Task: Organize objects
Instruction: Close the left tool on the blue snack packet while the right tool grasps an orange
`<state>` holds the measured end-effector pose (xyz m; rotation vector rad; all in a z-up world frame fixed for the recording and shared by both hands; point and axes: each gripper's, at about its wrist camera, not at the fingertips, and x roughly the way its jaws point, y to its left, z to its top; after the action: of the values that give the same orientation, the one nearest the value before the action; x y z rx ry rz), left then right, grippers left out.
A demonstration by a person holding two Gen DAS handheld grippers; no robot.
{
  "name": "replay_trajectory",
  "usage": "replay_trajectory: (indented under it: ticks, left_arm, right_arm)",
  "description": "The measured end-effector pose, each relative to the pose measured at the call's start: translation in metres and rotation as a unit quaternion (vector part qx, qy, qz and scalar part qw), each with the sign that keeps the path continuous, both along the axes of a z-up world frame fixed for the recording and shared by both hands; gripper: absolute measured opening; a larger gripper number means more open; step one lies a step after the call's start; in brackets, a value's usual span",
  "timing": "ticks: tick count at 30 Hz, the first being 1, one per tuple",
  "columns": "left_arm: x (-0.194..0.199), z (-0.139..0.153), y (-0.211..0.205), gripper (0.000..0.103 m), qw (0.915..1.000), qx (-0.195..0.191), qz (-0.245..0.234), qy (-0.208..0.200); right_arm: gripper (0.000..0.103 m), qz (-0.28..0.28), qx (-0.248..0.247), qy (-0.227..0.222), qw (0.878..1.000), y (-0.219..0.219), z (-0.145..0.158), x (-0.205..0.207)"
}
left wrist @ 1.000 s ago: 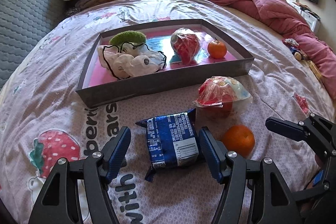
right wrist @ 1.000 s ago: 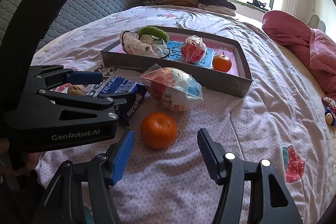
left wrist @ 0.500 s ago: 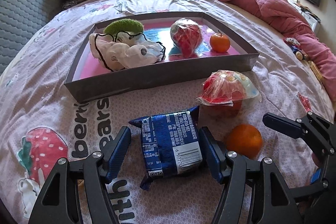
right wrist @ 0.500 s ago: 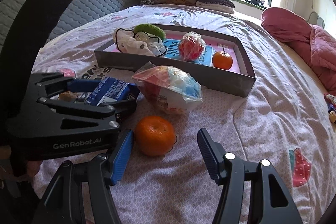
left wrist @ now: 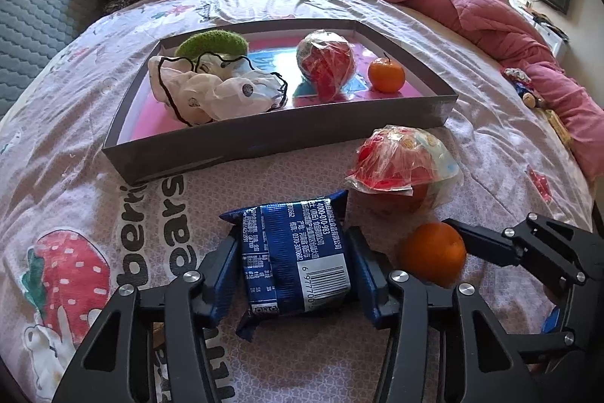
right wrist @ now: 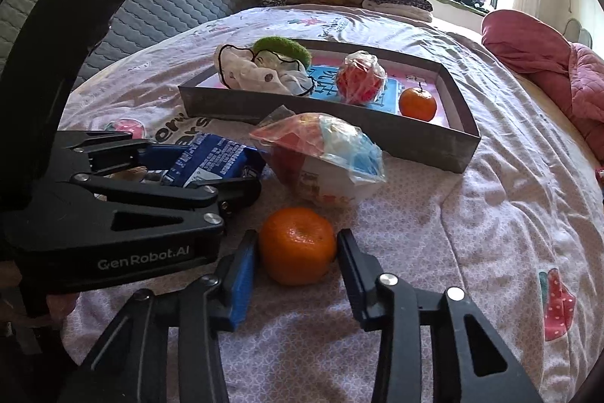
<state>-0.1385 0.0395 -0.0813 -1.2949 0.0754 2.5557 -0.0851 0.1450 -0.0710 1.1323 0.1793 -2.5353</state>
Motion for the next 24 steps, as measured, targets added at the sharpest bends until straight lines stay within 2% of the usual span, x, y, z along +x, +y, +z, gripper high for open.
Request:
replay_trajectory:
  ticks: [10, 24]
  left_arm:
    - [0.01, 0.007, -0.005, 0.052, 0.9999, 0.01, 0.002, 0.011]
    - [0.034, 0.045, -0.015, 0.052, 0.9977, 0.013, 0.003, 0.067]
  right_arm:
    - [0.04, -0.021, -0.001, 0.024, 0.999, 0.011, 0.01, 0.005]
    - [0.04, -0.027, -0.024, 0.064, 0.997, 0.019, 0.033, 0.014]
